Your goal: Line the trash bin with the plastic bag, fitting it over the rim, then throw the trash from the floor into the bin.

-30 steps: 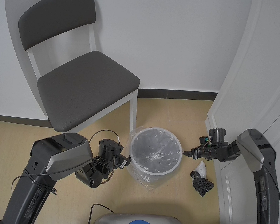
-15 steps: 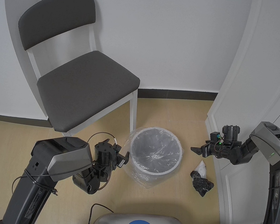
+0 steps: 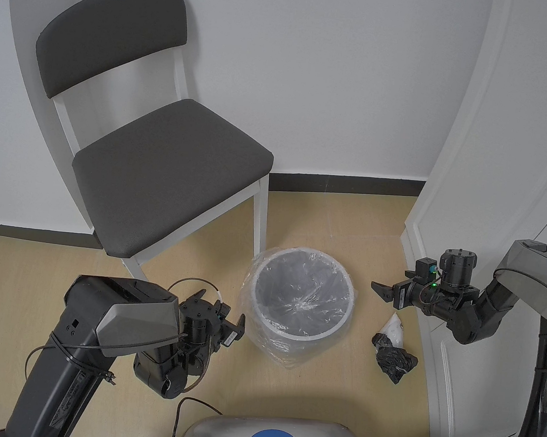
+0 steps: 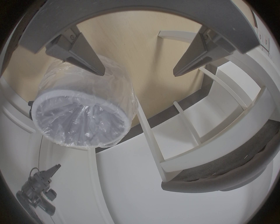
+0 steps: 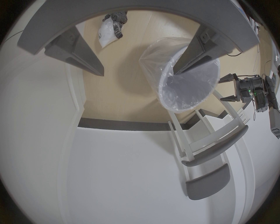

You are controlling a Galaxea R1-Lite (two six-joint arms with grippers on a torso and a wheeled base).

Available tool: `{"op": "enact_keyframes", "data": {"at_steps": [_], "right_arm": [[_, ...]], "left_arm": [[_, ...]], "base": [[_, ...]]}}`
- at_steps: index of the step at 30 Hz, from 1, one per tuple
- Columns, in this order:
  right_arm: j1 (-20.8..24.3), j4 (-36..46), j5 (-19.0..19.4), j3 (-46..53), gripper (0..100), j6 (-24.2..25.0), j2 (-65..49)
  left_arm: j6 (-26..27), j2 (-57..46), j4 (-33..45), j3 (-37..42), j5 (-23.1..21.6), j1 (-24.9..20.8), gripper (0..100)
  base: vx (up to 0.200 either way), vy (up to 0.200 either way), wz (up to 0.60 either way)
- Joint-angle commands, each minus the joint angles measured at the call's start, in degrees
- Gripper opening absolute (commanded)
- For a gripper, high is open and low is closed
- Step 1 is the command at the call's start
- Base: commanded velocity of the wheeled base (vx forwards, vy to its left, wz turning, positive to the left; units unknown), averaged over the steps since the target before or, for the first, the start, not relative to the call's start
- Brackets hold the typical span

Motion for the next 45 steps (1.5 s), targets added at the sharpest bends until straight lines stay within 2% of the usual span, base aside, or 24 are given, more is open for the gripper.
{"op": "enact_keyframes", "data": {"at_steps": [1,2,9,12,14,20,21,25,29,36,45], "right_arm": [[-0.2,-0.1,0.1,0.3,100,0.0,-2.1],[-0.2,-0.1,0.1,0.3,100,0.0,-2.1],[-0.9,-0.1,0.1,-0.3,100,0.1,-2.0],[-1.2,-0.1,0.4,-0.3,100,0.0,-2.0],[-1.5,-0.1,0.6,-0.4,100,0.0,-2.1],[-1.5,0.0,0.8,-1.0,100,0.0,-2.1],[-1.5,0.3,0.8,-1.4,100,0.0,-2.0],[-1.4,0.4,0.8,-2.5,100,0.0,-1.5],[-1.5,0.5,1.2,-2.5,100,0.0,-1.4],[-1.6,0.6,1.8,-2.5,100,0.0,-1.3],[-1.5,0.4,1.8,-2.4,100,0.0,-1.0]], "left_arm": [[0.4,0.6,2.4,-5.4,0.2,1.6,100],[0.4,0.7,2.7,-5.7,0.2,1.7,100],[2.1,3.6,19.6,-24.5,1.3,4.3,100],[4.5,5.3,21.9,-29.3,1.3,5.5,100],[9.3,8.7,23.0,-35.2,1.0,7.5,100],[10.6,9.9,29.4,-39.0,0.5,7.8,100],[10.6,10.2,32.4,-41.2,0.4,7.9,100],[10.7,13.4,40.0,-50.9,-4.8,7.9,100],[10.8,18.2,45.7,-59.6,-6.2,7.8,100],[10.7,18.1,51.2,-59.6,-8.1,6.6,100],[10.5,17.8,57.3,-59.6,-8.2,6.9,100]], "base": [[0.0,0.0,0.0],[0.0,0.0,0.0],[0.0,0.0,0.0],[0.0,0.0,0.0],[0.0,0.0,0.0],[0.0,0.0,0.0],[0.0,0.0,0.0],[0.0,0.0,0.0],[0.0,0.0,0.0],[0.0,0.0,0.0],[0.0,0.0,0.0]]}}
